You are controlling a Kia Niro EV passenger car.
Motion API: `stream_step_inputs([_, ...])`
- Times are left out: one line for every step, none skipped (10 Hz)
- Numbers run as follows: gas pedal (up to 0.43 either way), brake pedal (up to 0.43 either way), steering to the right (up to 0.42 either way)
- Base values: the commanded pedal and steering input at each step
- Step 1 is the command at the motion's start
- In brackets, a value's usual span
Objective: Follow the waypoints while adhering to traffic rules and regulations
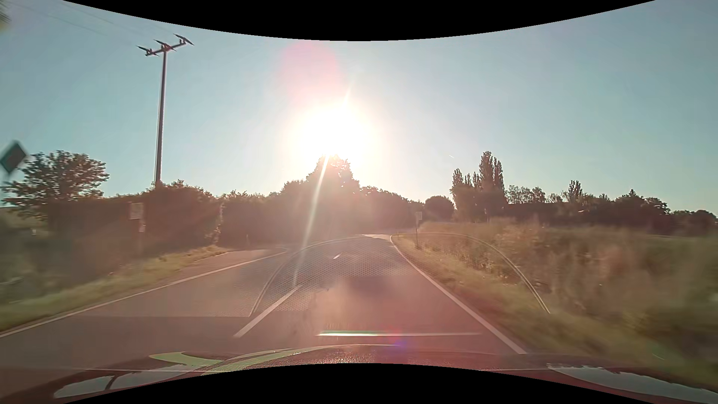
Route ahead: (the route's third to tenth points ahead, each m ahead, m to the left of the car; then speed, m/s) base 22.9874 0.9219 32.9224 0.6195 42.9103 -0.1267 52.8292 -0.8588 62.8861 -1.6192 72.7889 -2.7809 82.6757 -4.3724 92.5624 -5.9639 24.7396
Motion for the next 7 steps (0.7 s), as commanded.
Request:
stream_step_inputs([0.268,0.000,0.011])
stream_step_inputs([0.268,0.000,0.011])
stream_step_inputs([0.268,0.000,0.011])
stream_step_inputs([0.268,0.000,0.010])
stream_step_inputs([0.280,0.000,0.009])
stream_step_inputs([0.280,0.000,0.010])
stream_step_inputs([0.280,0.000,0.010])
